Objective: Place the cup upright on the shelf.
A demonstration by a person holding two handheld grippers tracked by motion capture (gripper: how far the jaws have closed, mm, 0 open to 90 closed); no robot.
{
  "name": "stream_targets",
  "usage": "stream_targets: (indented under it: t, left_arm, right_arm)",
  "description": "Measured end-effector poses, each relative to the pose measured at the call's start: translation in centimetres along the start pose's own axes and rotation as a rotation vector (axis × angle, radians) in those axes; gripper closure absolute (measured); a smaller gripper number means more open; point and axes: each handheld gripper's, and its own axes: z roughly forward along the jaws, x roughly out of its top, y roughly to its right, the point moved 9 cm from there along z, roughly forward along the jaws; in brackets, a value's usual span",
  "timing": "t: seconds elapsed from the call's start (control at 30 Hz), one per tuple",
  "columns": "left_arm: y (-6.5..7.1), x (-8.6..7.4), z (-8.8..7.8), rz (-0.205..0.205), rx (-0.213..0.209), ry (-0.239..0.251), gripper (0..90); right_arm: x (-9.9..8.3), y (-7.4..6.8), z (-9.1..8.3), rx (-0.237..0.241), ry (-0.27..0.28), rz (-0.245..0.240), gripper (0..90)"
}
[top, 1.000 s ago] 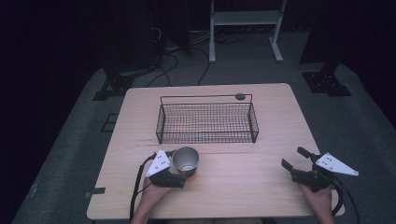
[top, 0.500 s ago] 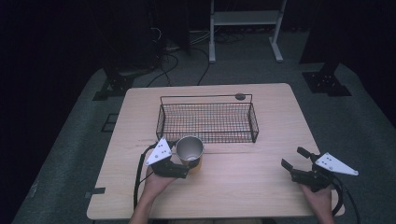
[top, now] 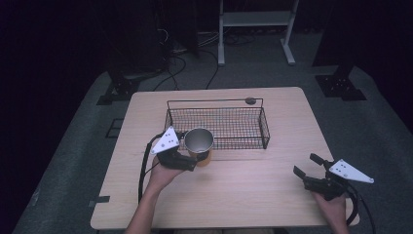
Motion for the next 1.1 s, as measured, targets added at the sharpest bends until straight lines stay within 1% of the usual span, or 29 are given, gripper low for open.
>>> stream_targets:
  t: [0.07,0.17,0.3,0.4,0.47,0.53,0.63,0.73,0.8,0.87,0.93,1.03,1.1]
  left_arm:
    - [-0.4,0.3,0.2,0.004,-0.005,-0.009,12.7]
    - [-1.0,0.9,0.6,0.006,-0.013,-0.007,12.7]
    - [-1.7,1.7,1.1,0.000,-0.035,0.002,12.7]
    - [-2.3,2.4,1.5,0.008,-0.037,0.009,12.7]
    - [-2.8,2.7,1.7,0.001,-0.043,0.013,12.7]
    - [-3.3,3.0,1.8,0.000,-0.037,0.017,12.7]
    - [-3.9,3.4,2.1,0.008,-0.026,0.008,12.7]
    - [-4.4,3.8,2.3,0.010,-0.031,0.014,12.7]
    - [-4.8,4.0,2.4,0.014,-0.033,0.007,12.7]
    - [-5.1,4.3,2.6,0.006,-0.039,0.031,12.7]
    - [-5.6,4.4,2.8,-0.003,-0.049,0.024,12.7]
    - [-6.1,4.5,3.3,0.006,-0.040,0.017,12.7]
    - [-6.5,4.6,3.6,0.003,-0.046,0.007,12.7]
  right_arm:
    - [0.0,0.0,0.0,0.000,0.000,0.002,14.9]
    - [0.0,0.0,0.0,-0.001,0.000,0.004,14.9]
    - [0.0,0.1,0.0,0.000,0.001,0.009,14.9]
    - [0.0,0.1,0.0,0.002,0.000,0.009,14.8]
    - [0.0,0.1,0.0,0.003,0.001,0.010,14.8]
    - [0.0,0.1,0.0,0.003,0.001,0.011,14.9]
    - [0.0,0.1,0.0,0.006,-0.002,0.014,14.9]
    - [0.0,0.1,0.0,0.005,-0.004,0.015,14.9]
    - [-0.1,0.1,0.0,0.005,-0.005,0.015,14.9]
    - [0.0,0.1,0.0,0.005,-0.005,0.016,14.9]
    - [-0.1,0.1,0.0,0.005,-0.006,0.017,14.9]
    - [-0.1,0.1,0.0,0.003,-0.005,0.016,14.9]
    - [0.0,0.2,0.0,0.001,-0.004,0.018,14.9]
